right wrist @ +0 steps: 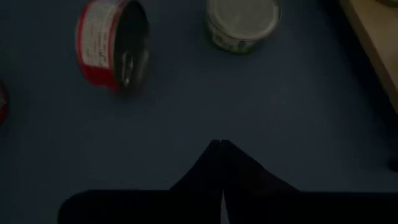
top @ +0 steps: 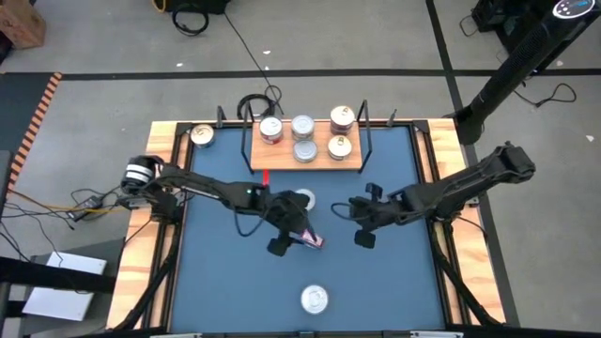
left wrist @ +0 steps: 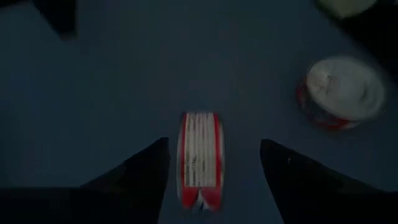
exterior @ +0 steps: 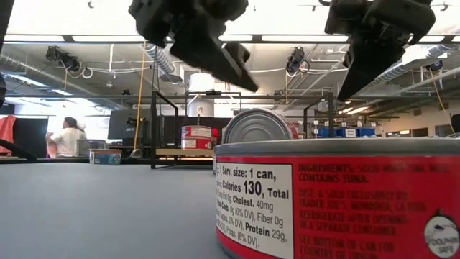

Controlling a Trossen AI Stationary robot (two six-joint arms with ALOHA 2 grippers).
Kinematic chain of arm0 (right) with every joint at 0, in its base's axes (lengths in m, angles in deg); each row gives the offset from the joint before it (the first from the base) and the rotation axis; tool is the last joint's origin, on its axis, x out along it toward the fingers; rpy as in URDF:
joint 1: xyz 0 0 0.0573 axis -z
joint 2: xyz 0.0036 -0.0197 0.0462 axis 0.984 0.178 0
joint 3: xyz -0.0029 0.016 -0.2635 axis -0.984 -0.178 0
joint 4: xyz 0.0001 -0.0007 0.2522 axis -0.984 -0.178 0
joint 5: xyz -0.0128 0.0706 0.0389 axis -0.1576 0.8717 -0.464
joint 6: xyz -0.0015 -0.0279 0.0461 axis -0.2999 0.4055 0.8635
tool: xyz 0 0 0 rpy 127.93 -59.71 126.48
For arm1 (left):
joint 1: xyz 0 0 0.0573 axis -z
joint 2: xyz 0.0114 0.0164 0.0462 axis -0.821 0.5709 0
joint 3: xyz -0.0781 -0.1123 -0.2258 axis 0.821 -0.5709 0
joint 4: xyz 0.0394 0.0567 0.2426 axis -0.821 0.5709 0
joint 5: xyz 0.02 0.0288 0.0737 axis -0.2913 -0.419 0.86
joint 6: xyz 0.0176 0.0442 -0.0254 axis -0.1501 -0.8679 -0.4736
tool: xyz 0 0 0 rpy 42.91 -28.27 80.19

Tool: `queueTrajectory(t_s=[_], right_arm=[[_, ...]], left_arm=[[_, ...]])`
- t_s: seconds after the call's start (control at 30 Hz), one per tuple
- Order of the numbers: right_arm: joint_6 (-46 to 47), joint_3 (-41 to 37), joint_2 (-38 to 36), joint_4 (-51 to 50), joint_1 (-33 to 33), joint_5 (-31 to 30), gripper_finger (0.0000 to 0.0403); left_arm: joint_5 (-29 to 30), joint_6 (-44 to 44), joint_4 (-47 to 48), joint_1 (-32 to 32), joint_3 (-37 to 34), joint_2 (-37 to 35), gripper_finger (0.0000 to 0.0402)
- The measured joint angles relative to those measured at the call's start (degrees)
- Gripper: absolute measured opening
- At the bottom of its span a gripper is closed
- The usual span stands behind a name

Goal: Stack canned seafood by type on shelf
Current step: Put the red tuna can on the shelf aligned with the stacked red tuna cans

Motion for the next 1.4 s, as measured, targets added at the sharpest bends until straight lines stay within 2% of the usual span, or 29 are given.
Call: queueTrajectory(t_s=[0.2,0.47,1.07,1.2,1.4], right_arm=[[0.9,-3.3,-4.1,1.6,0.1,-1.8,0.0004],[0.5,-4.3,-3.8,3.1,0.1,-2.2,0.0004],[-1.2,-4.3,-3.4,4.0,0.1,-2.9,0.0004],[-1.2,-4.3,-3.4,4.0,0.1,-2.9,0.0004],[-1.2,-4.3,-3.4,4.0,0.1,-2.9,0.0004]], left_arm=[[1.4,-1.4,5.9,0.2,5.4,4.4,0.0255],[4.4,-3.1,10.6,0.8,10.6,9.1,0.0255],[4.9,-4.6,11.1,1.1,10.8,11.2,0.0253],[4.9,-4.6,11.0,1.1,10.8,11.3,0.0234],[5.0,-6.0,11.0,1.1,10.8,11.3,0.0169]])
